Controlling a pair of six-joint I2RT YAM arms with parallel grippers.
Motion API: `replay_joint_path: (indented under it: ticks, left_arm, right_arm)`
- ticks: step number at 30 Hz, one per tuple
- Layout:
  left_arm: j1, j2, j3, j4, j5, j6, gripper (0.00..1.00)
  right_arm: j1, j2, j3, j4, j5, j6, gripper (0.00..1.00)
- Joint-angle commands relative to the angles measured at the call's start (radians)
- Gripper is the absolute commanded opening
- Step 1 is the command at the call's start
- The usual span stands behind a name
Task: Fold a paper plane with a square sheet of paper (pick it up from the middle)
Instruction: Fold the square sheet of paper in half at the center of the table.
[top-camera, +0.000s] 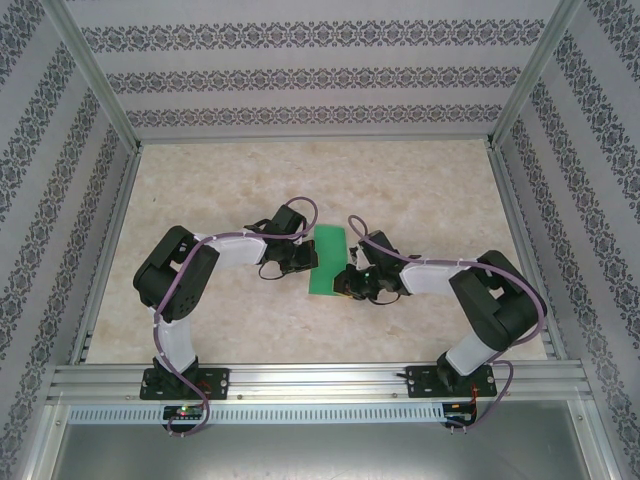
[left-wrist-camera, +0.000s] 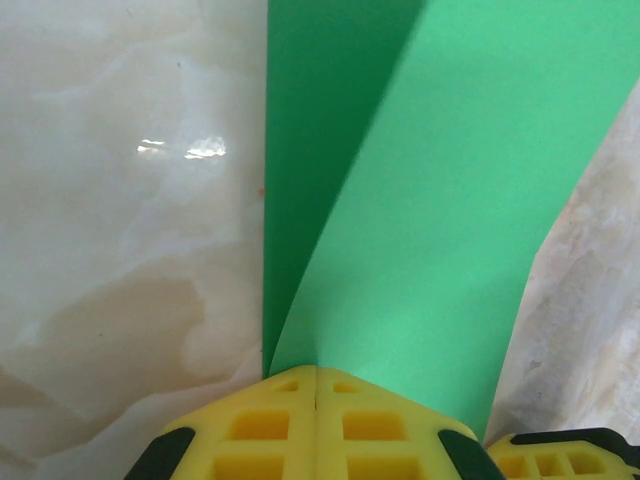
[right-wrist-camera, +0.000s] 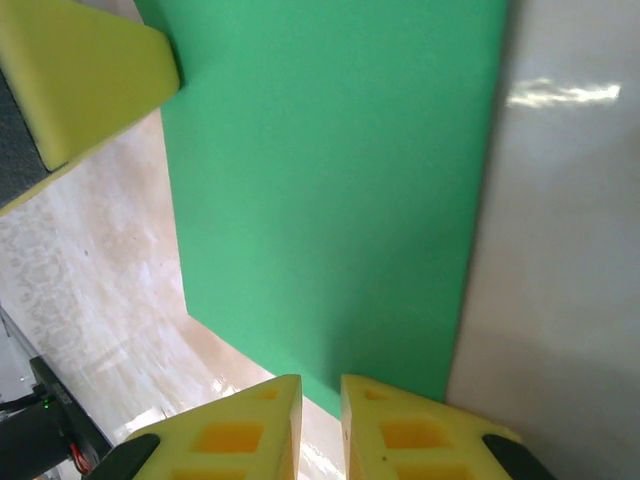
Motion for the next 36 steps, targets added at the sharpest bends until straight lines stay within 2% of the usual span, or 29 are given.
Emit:
replay_joint_path:
  ticks: [1, 5, 11, 19, 28, 36]
  left_arm:
    - [-0.016, 0.026, 0.000, -0.092, -0.031, 0.026, 0.00]
    - [-0.015, 0.027, -0.001, -0.091, -0.030, 0.024, 0.00]
    - [-0.015, 0.028, 0.005, -0.093, -0.030, 0.024, 0.00]
    - [-0.015, 0.031, 0.001, -0.094, -0.031, 0.028, 0.00]
    - [-0.015, 0.030, -0.003, -0.098, -0.032, 0.035, 0.00]
    - [-0.015, 0.034, 0.005, -0.103, -0.029, 0.040, 0.00]
  right_arm:
    - [-0.034, -0.075, 0.070, -0.064, 0.043, -0.037, 0.18]
    - [-0.095, -0.045, 0.145, -0.050, 0.000, -0.058, 0.19]
    - [-0.114, 0.094, 0.235, -0.021, -0.034, -0.087, 0.19]
    - [-0.125, 0.216, 0.211, -0.029, 0.053, -0.120, 0.19]
    - [-0.134, 0.108, 0.276, -0.062, 0.012, -0.109, 0.20]
    - [-0.162, 0.229, 0.337, -0.018, -0.019, -0.112, 0.20]
